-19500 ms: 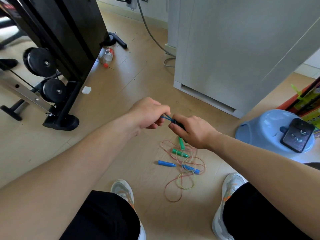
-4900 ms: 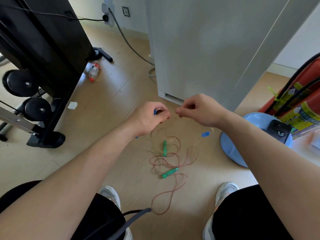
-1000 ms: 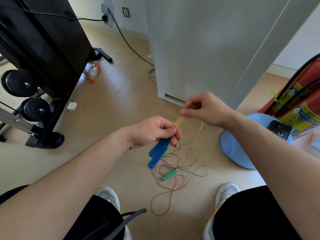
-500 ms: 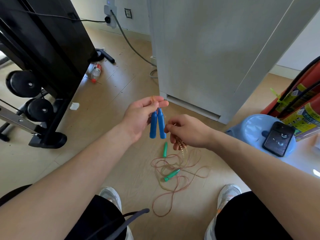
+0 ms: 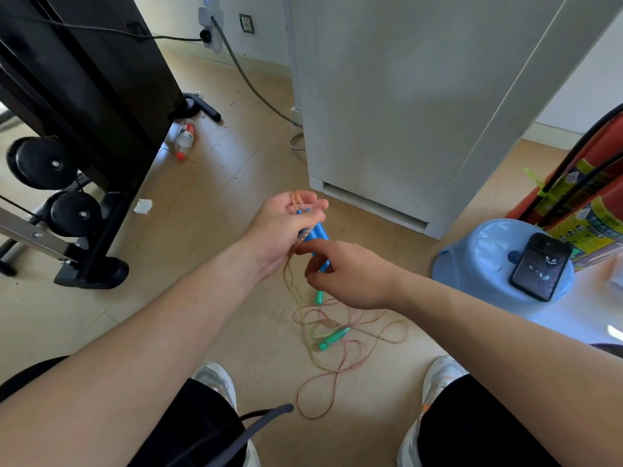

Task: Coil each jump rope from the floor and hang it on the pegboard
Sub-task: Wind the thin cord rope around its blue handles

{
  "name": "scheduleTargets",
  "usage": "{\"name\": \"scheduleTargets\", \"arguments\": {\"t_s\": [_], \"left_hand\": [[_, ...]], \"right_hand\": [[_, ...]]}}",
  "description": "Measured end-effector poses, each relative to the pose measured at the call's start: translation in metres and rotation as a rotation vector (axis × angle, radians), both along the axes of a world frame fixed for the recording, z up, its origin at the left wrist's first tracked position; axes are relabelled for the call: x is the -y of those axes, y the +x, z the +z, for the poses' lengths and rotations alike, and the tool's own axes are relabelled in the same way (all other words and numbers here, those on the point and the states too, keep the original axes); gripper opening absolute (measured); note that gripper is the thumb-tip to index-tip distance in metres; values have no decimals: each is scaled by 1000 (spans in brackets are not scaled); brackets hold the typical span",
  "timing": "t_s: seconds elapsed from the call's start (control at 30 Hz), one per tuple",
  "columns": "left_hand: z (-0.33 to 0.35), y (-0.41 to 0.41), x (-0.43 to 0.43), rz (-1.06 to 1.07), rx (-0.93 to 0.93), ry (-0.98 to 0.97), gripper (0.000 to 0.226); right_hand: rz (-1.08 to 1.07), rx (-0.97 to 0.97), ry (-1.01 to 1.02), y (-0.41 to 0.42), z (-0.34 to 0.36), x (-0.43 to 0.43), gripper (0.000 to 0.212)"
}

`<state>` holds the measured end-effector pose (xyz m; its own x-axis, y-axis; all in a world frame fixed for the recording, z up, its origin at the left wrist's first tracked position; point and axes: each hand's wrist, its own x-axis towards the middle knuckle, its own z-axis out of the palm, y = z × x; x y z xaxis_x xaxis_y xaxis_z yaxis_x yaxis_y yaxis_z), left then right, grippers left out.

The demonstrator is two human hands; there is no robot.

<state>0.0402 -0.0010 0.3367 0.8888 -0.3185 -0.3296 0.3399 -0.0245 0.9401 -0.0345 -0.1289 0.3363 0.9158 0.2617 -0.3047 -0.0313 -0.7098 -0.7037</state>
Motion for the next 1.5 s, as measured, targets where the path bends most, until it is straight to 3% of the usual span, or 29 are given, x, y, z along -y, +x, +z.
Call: {"name": "scheduleTargets", "arguments": {"t_s": [0.1,0.2,0.3,0.4,0.47,0.63,0.83,0.97,1.03,1.17,1.3,1.5], "left_hand": [[2,-2,0,-43,-3,25,34],[3,-4,0,-41,-27,-5,37],[5,-3,0,-48,-33,-69,33],[9,-7,3,-65,-34,-144,32],[11,-12,6,-87,-47,-211,32],[14,-20,11,-108,-70,-327,35],[15,-19,7,-129,-35,-268,34],[18,-14,0,-181,-28,-239,33],[20,-11,-6,-257,-11,-189,34],[22,-10,-9,-437,47,-65,42],[23,-12,-9,-521,60,-5,41],[22,-12,-7,-519,-9,11,40]], "right_hand": [[31,103,-174,2,2,5,40],[-8,214,-260,5,8,12,19],[-212,309,-349,12,9,22,36],[-391,258,-261,18,8,30,62],[-375,177,-162,18,8,31,76],[-345,137,83,16,-4,28,60],[-293,87,210,17,-8,29,46],[-113,76,11,21,-3,41,62],[-100,-45,154,23,3,49,69],[-276,-173,510,29,9,60,37],[-239,-220,546,25,12,57,12],[-217,-269,527,25,10,59,10]]}}
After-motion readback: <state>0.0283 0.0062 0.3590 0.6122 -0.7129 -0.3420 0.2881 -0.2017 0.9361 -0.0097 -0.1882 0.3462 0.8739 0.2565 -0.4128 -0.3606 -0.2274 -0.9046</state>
